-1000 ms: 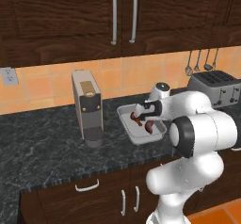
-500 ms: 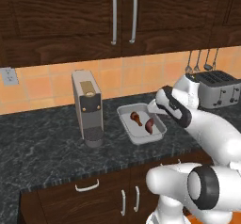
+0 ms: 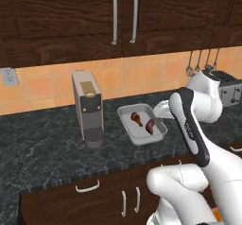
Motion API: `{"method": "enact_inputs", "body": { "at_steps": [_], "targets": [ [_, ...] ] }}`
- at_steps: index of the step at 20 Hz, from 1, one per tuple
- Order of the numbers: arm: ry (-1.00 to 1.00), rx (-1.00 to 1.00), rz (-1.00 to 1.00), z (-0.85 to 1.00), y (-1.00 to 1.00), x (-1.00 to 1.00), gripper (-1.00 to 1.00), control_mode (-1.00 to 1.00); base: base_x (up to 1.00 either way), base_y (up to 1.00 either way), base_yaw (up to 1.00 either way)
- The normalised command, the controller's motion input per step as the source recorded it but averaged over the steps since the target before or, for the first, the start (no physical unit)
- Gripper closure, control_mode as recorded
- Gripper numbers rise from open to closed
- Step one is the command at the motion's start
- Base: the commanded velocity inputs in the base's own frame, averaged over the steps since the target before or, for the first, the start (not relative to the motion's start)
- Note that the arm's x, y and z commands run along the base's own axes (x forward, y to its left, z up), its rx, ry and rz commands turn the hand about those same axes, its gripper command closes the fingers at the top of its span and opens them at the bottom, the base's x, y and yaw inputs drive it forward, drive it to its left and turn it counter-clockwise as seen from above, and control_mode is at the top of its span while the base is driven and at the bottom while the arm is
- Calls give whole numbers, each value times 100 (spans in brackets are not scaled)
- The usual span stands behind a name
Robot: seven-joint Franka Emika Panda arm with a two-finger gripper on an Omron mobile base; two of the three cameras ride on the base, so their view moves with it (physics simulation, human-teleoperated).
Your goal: Place one potato and one chicken drumstick in each tupperware on the nearby counter, to pack two identical lunches.
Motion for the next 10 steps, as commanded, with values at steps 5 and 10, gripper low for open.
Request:
{"method": "enact_inputs", "body": {
  "at_steps": [5,10],
  "targets": [
    [0,-10,0,66,19,-100,-100,-100,0,0,0],
    [-1,-12,0,40,6,-99,-100,-100,0,0,0]
  ]
}}
